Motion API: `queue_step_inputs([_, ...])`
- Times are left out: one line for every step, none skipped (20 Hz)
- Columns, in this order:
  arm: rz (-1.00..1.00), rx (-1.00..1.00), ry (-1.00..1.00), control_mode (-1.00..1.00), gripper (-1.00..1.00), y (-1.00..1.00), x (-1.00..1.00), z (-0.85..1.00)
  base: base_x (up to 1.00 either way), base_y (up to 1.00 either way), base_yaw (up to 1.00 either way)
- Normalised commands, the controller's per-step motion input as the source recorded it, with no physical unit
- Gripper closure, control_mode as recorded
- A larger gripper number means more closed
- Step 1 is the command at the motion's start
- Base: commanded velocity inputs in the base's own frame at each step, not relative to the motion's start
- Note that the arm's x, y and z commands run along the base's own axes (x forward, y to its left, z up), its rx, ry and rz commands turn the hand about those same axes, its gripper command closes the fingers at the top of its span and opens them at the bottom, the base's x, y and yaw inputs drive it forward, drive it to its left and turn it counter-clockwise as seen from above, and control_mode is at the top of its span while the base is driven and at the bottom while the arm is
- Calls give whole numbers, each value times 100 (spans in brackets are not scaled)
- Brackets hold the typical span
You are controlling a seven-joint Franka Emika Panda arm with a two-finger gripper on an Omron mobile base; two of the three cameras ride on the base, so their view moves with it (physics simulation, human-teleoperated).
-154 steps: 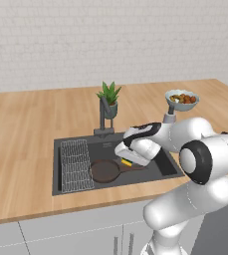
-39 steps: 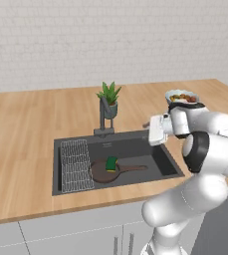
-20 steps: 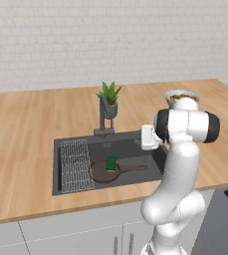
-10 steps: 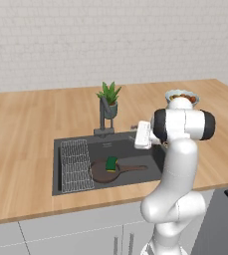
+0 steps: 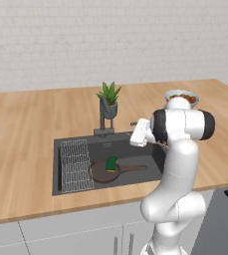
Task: Pick the pan and sponge and place them into the sink. Then turn on the water.
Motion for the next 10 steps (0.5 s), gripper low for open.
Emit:
queue_step_inputs([-4, 0, 5, -100, -100, 0, 29, 12, 0, 0, 0])
queue_step_inputs([-3, 0, 7, -100, -100, 1, 28, 12, 0, 0, 0])
queue_step_inputs([-1, 0, 12, -100, -100, 4, 27, 9, 0, 0, 0])
queue_step_inputs([-1, 0, 15, -100, -100, 8, 26, 0, 0, 0, 0])
queue_step_inputs([-1, 0, 17, -100, -100, 11, 24, 0, 0, 0, 0])
queue_step_inputs([-1, 0, 19, -100, -100, 11, 24, 0, 0, 0, 0])
queue_step_inputs([-1, 0, 19, -100, -100, 14, 23, 0, 0, 0, 0])
queue_step_inputs([-2, 0, 18, -100, -100, 16, 25, 0, 0, 0, 0])
queue_step_inputs([-2, -1, 14, -100, -100, 19, 24, 0, 0, 0, 0])
queue_step_inputs([-4, -1, 9, -100, -100, 25, 21, 0, 0, 0, 0])
